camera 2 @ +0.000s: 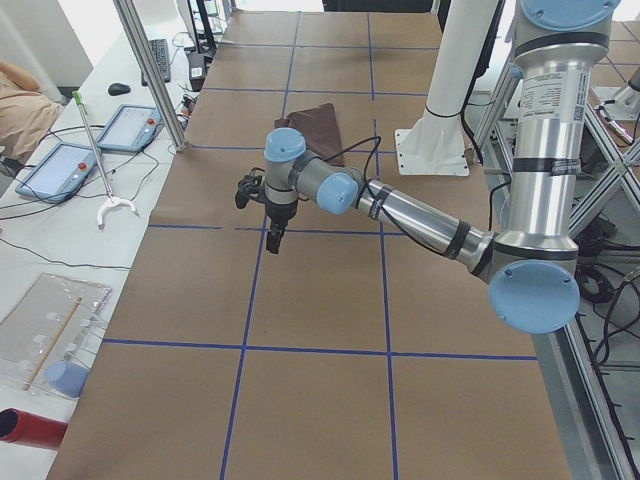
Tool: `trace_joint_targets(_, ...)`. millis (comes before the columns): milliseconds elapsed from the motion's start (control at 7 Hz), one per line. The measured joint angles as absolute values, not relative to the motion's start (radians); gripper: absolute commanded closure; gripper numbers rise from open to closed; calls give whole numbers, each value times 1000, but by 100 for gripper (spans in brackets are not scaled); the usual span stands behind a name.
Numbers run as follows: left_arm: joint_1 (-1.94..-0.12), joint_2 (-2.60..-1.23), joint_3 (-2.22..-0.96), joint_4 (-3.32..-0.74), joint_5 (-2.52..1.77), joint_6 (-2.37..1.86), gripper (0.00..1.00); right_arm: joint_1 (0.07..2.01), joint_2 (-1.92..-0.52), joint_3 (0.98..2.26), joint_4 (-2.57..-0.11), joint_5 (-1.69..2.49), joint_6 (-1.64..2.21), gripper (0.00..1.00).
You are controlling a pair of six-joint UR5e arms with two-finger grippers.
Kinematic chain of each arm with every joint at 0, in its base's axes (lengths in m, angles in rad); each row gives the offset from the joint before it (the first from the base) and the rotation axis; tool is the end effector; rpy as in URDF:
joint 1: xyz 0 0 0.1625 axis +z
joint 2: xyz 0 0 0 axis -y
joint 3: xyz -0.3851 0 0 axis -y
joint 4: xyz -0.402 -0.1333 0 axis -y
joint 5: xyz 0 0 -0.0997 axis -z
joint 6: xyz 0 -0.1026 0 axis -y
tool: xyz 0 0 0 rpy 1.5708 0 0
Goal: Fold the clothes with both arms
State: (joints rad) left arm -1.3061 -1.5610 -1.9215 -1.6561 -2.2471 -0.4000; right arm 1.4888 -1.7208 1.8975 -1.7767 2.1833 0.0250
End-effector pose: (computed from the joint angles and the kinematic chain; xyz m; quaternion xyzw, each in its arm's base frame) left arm 0.0639 -0.4996 0.4448 0.0828 0.3716 0.0077 0.9247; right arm 0.0384 -0.4400 0.5594 -0.0300 -0.3003 -0.0228 0.9531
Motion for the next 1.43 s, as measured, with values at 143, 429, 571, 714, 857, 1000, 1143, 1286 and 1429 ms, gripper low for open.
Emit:
trace_joint_targets(143,-1351,-1539,-1898,-1655,-2255,-341,0,1514,-1759,1891,-1766,2220,13,0)
trace_joint_targets(429,-1474,-1510,-1796,-1653,-2268,-159,0,1539,-1813,1888,-1737,2254,4,0)
trace_joint_targets(571,-1538,-1490,-1746,-1652,-2283,-91,0,1545,-1823,1887,-1730,2270,6,0)
trace_joint_targets(714,-1582,-1460,-1724,-1652,-2291,-27,0,1553,-1828,1888,-1715,2283,8,0)
trace_joint_targets(857,-1607,-1436,-1716,-1651,-2295,19,0,1563,-1833,1888,-1682,2293,18,0)
trace_joint_targets(1000,-1617,-1422,-1713,-1650,-2297,37,0,1570,-1836,1888,-1645,2295,32,0)
trace_joint_targets(1143,-1619,-1417,-1711,-1644,-2300,43,0,1572,-1834,1887,-1616,2293,39,0)
trace_joint_targets(1286,-1618,-1416,-1709,-1619,-2305,45,0,1573,-1832,1888,-1601,2293,42,0)
trace_joint_targets(1429,-1618,-1417,-1715,-1583,-2312,45,0,1574,-1831,1888,-1595,2294,42,0)
